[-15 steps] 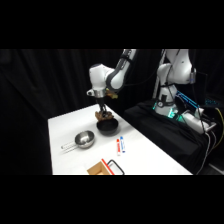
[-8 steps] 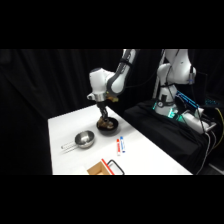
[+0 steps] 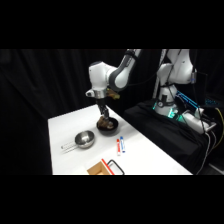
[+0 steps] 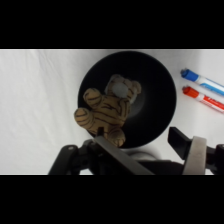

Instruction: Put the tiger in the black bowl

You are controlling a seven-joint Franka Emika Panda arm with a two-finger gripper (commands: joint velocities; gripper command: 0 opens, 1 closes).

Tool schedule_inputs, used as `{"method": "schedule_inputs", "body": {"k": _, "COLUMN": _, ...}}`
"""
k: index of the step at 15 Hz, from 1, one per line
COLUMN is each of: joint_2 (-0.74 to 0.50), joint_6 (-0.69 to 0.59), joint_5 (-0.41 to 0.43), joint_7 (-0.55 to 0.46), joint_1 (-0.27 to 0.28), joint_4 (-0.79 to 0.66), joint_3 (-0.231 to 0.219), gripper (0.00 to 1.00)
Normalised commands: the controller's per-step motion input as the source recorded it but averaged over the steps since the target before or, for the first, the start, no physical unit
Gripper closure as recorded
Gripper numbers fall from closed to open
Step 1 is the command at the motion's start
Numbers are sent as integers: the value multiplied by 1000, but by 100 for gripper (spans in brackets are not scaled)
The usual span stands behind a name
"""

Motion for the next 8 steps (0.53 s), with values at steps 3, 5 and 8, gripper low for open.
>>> {"method": "schedule_inputs", "body": {"k": 3, "joint_2": -422, "joint_6": -387, "joint_5": -161, "joint_7": 160, "joint_1": 96, "joint_4": 3, "joint_3": 0, "gripper": 0}}
{"method": "schedule_inputs", "body": {"k": 5, "joint_2": -333, "joint_6": -370, "joint_5": -126, "joint_7": 143, "joint_1": 71, "joint_4": 79, "joint_3": 17, "gripper": 0}}
{"method": "schedule_inputs", "body": {"k": 8, "joint_2": -178, "joint_6": -247, "joint_5": -51, "joint_7": 96, "joint_1": 46, "joint_4": 137, "joint_3": 26, "gripper": 0}}
